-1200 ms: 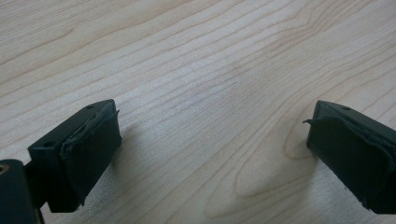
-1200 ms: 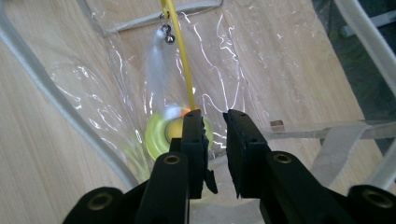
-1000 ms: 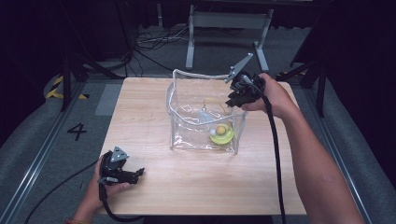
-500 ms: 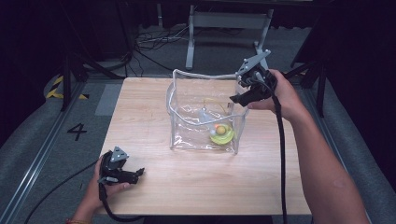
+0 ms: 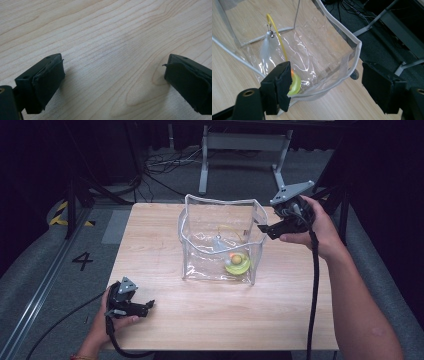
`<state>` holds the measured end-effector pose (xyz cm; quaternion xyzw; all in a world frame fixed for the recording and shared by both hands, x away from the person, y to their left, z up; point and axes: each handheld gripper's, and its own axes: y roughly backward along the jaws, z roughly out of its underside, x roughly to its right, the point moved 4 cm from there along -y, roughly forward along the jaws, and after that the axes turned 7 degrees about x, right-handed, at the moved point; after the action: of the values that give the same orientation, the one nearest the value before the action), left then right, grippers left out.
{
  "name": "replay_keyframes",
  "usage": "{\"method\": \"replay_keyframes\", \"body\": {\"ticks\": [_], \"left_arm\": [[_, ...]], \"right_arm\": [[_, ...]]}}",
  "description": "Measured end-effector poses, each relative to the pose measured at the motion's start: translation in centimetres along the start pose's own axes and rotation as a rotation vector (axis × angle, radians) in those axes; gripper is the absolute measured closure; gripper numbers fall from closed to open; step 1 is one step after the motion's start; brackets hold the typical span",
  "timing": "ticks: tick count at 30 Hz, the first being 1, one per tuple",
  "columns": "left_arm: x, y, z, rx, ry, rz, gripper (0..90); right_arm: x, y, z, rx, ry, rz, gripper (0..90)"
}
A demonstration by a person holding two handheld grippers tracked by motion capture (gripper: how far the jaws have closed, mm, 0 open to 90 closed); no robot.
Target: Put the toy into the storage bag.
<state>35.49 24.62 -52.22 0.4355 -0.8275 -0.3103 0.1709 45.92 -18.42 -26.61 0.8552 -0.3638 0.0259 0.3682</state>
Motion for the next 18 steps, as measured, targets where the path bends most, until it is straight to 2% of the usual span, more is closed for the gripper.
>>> {"method": "replay_keyframes", "body": {"ticks": [6,7,14,17,18], "left_arm": [[0.0,0.0,0.0,0.001,0.002,-0.002,3.1],[0.0,0.0,0.0,0.001,0.003,-0.003,3.2],[0.0,0.0,0.0,0.001,0.004,-0.004,3.2],[0.0,0.0,0.0,0.001,0.004,-0.004,3.2],[0.0,0.0,0.0,0.001,0.004,-0.004,3.2]], "right_arm": [[-0.2,0.7,1.0,-0.004,0.005,0.010,24.1],[-0.3,0.9,1.5,-0.019,0.021,0.018,23.0],[-1.0,1.3,2.9,-0.022,0.039,0.002,23.0],[-1.5,1.5,3.7,-0.033,0.071,0.001,22.5],[-1.7,1.7,3.9,-0.026,0.068,-0.004,22.7]]}}
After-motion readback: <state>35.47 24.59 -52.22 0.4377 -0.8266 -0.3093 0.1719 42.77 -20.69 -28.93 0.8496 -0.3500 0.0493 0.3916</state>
